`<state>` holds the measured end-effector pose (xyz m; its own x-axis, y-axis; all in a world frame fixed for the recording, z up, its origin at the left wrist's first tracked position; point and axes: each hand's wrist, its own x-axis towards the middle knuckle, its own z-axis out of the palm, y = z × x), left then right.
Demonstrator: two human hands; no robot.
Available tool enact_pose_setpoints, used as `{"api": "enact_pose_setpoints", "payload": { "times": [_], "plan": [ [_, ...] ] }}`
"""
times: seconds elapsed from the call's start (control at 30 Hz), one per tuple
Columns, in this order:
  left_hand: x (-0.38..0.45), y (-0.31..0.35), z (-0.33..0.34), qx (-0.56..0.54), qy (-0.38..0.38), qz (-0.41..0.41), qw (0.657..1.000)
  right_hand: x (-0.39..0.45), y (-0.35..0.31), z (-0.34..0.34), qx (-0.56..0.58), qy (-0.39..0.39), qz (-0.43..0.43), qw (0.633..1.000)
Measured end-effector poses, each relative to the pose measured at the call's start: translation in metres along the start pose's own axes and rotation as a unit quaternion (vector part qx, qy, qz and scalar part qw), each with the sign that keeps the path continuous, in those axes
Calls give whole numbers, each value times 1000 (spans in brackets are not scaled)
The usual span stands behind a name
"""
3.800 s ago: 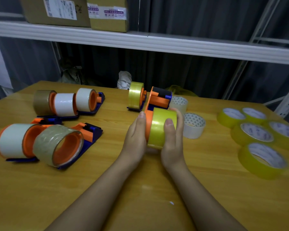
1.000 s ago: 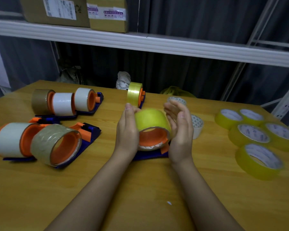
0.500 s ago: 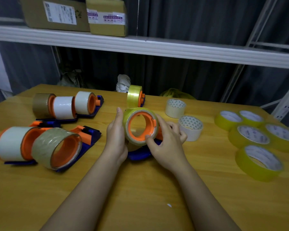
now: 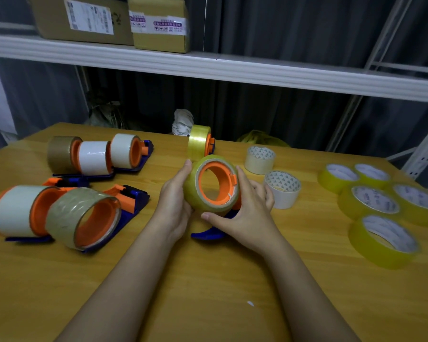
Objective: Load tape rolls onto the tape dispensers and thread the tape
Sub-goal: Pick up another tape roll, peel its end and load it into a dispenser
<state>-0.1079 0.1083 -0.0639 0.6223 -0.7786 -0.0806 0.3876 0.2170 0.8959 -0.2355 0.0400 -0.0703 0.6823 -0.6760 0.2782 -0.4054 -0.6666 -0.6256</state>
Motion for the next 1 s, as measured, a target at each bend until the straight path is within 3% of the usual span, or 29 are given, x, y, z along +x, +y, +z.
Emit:
{"api": "enact_pose_setpoints", "payload": {
  "times": [0.1,0.33,0.63,0.7,0.8,0.9,1.0],
  "plan": [
    [0,0,1,-1,1,-2,1000,-1,1,0,3,-23,10,1000],
    [-2,4,-1,-44,-38,19,998,3,5,4,32,72,-14,997],
    [-11,13,-1,-23,-164,55,985,6,8,11,198,82,-1,977],
    [-12,14,-2,-4,-168,84,982,6,9,8,173,84,-1,981],
    [-14,13,1,32,-160,121,979,5,8,-4,100,124,-76,984],
    [-14,14,3,59,-146,138,978,6,10,-10,-12,202,-192,960],
    [-14,15,4,68,-142,143,977,8,12,-7,-42,219,-232,947]
  ]
}}
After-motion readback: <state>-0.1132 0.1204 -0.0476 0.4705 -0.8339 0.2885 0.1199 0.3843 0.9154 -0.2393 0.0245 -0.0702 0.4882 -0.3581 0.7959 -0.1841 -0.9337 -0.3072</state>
